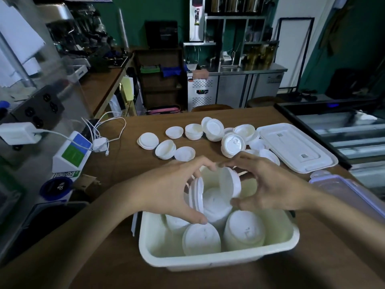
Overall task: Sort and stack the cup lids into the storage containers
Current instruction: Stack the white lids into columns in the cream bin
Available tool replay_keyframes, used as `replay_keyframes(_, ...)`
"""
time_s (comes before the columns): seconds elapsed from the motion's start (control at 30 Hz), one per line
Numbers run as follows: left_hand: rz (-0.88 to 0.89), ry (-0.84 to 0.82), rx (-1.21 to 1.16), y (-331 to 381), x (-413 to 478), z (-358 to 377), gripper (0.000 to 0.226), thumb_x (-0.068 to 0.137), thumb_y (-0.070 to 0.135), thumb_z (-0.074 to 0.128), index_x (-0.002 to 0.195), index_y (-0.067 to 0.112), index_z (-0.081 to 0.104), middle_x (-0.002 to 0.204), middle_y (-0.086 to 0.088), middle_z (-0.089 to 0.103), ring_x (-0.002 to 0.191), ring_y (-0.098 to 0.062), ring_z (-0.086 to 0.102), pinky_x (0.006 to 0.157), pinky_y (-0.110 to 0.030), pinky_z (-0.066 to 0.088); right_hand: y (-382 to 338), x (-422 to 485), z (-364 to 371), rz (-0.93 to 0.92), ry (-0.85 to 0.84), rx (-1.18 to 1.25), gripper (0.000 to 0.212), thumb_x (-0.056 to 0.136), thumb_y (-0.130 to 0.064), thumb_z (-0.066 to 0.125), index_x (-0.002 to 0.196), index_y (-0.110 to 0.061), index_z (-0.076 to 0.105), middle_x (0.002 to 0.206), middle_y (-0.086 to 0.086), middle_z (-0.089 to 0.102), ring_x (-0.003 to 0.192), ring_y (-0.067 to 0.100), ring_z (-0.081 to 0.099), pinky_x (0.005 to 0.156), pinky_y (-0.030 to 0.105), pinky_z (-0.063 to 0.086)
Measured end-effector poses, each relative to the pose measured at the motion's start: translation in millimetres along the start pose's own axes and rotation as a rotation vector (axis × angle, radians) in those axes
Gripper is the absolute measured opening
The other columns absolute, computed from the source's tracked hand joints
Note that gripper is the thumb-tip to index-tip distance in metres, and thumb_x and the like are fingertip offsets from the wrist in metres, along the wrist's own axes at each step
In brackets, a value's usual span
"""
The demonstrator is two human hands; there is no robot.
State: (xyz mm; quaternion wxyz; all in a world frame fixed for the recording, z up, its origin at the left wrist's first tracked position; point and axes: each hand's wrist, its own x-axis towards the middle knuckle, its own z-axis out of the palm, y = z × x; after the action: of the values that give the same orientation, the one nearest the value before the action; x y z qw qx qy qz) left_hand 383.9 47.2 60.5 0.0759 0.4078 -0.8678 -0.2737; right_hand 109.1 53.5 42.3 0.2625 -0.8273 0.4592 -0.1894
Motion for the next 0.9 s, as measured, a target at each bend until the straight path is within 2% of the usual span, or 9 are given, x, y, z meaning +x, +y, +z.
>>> replay_keyframes(0.1,-0.023,-0.017,0.048,1,0,8,0.09,0.06,0.067,0.091,0.128,0.061,0.033,0.123,0.025,0.056,0.109,0.009,0.053,0.094,-0.026,0.052,-1,-4,3,-0.003,-0.037,-0.062,0.079,0.071,-0.046,0.088,0.142,-0.036,0.053,0.124,-0.021,0.055,0.118,0.003,0.058,0.094,0.027,0.053)
replay_keyframes(0.23,-0.016,-0.059,0.09,-1,0,24,0.076,0.059,0.073,0.088,0.116,0.052,0.041,0.112,0.026,0.058,0.111,0.004,0.05,0.093,-0.033,0.052,-2,-15,5,0.029,-0.068,-0.172,0.08,0.071,-0.055,0.086,0.138,-0.04,0.047,0.121,-0.026,0.053,0.113,-0.003,0.055,0.089,0.016,0.047)
replay_keyframes(0.3,0.023,-0.09,0.16,-1,-1,32,0.07,0.063,0.07,0.087,0.117,0.049,0.048,0.108,0.027,0.055,0.109,0.003,0.048,0.09,-0.028,0.05,-2,-21,5,0.04,-0.114,-0.261,0.074,0.07,-0.061,0.084,0.132,-0.043,0.048,0.118,-0.027,0.05,0.111,-0.006,0.052,0.086,0.012,0.044)
replay_keyframes(0.4,0.116,-0.108,0.247,-3,0,43,0.065,0.069,0.067,0.083,0.124,0.047,0.054,0.118,0.026,0.052,0.111,0.001,0.05,0.093,-0.028,0.048,-6,-26,5,0.104,-0.229,-0.338,0.067,0.068,-0.064,0.082,0.124,-0.047,0.05,0.117,-0.029,0.047,0.109,-0.005,0.05,0.086,0.016,0.048)
replay_keyframes(0.5,0.174,-0.126,0.296,-8,2,55,0.056,0.076,0.06,0.077,0.126,0.046,0.055,0.121,0.024,0.05,0.113,-0.001,0.05,0.099,-0.033,0.045,-10,-30,7,0.162,-0.309,-0.42,0.075,0.065,-0.07,0.08,0.129,-0.05,0.046,0.123,-0.032,0.04,0.107,-0.001,0.051,0.084,0.021,0.051)
replay_keyframes(0.7,0.186,-0.135,0.242,-11,4,57,0.055,0.077,0.052,0.079,0.126,0.047,0.055,0.121,0.023,0.05,0.11,-0.004,0.054,0.092,-0.033,0.05,-21,-25,11,0.208,-0.438,-0.538,0.073,0.069,-0.072,0.078,0.131,-0.047,0.048,0.122,-0.027,0.042,0.099,-0.001,0.046,0.062,0.008,0.032)
replay_keyframes(0.9,0.165,-0.164,0.203,-10,6,54,0.054,0.078,0.049,0.079,0.124,0.048,0.051,0.12,0.022,0.056,0.109,-0.004,0.056,0.09,-0.035,0.051,-22,-25,13,0.188,-0.438,-0.541,0.075,0.067,-0.078,0.075,0.13,-0.046,0.049,0.12,-0.024,0.046,0.097,0.001,0.048,0.078,0.022,0.043)
